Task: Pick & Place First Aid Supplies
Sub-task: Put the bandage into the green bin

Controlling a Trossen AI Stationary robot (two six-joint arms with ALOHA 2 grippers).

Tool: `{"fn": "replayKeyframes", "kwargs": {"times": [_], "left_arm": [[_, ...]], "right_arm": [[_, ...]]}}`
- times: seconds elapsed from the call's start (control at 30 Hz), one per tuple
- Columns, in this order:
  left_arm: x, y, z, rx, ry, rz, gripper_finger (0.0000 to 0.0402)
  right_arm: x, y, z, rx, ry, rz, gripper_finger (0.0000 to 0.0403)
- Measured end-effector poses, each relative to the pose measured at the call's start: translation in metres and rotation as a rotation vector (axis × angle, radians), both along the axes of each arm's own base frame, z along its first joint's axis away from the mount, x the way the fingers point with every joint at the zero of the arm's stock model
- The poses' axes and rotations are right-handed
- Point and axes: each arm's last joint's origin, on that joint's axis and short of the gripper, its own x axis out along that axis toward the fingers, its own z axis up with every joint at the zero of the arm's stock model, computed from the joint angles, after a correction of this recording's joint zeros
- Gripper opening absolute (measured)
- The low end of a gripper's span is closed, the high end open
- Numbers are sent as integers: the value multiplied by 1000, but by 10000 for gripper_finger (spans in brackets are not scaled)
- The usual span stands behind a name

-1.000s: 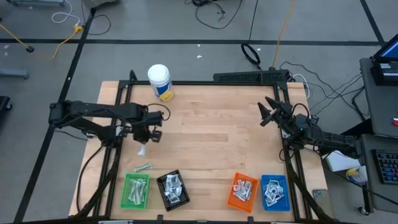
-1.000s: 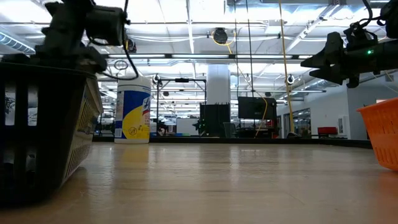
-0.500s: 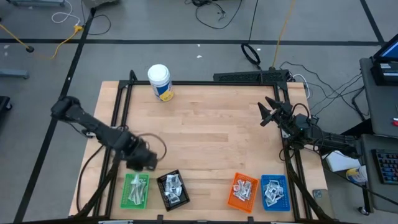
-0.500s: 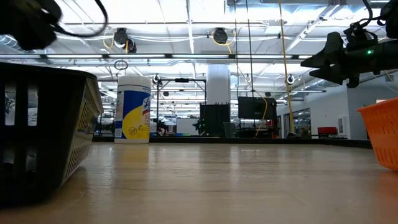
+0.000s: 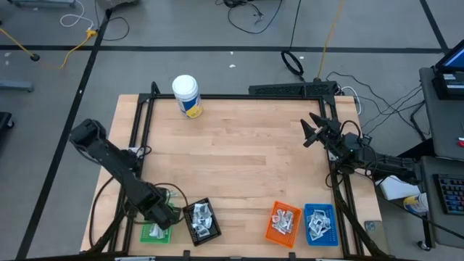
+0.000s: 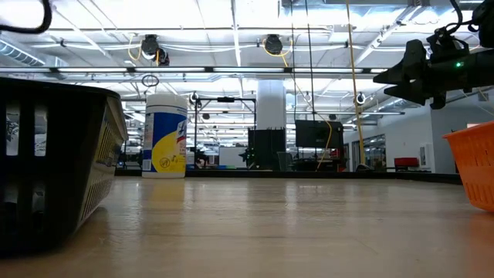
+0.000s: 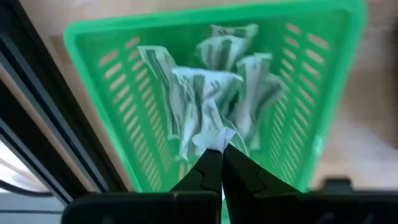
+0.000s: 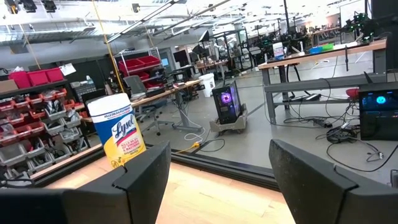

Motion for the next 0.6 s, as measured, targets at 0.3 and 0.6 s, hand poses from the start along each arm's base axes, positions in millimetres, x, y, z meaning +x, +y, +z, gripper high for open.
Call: {"fn": "replayKeyframes", "kwargs": {"times": [0.3, 0.6], "left_arm": [[4, -3, -10, -2, 32, -17, 54], [7, 10, 4, -40, -11, -34, 214]], "right_arm": [[0, 0, 0, 0, 0, 0, 267], [0, 0, 0, 0, 0, 1, 267]]}}
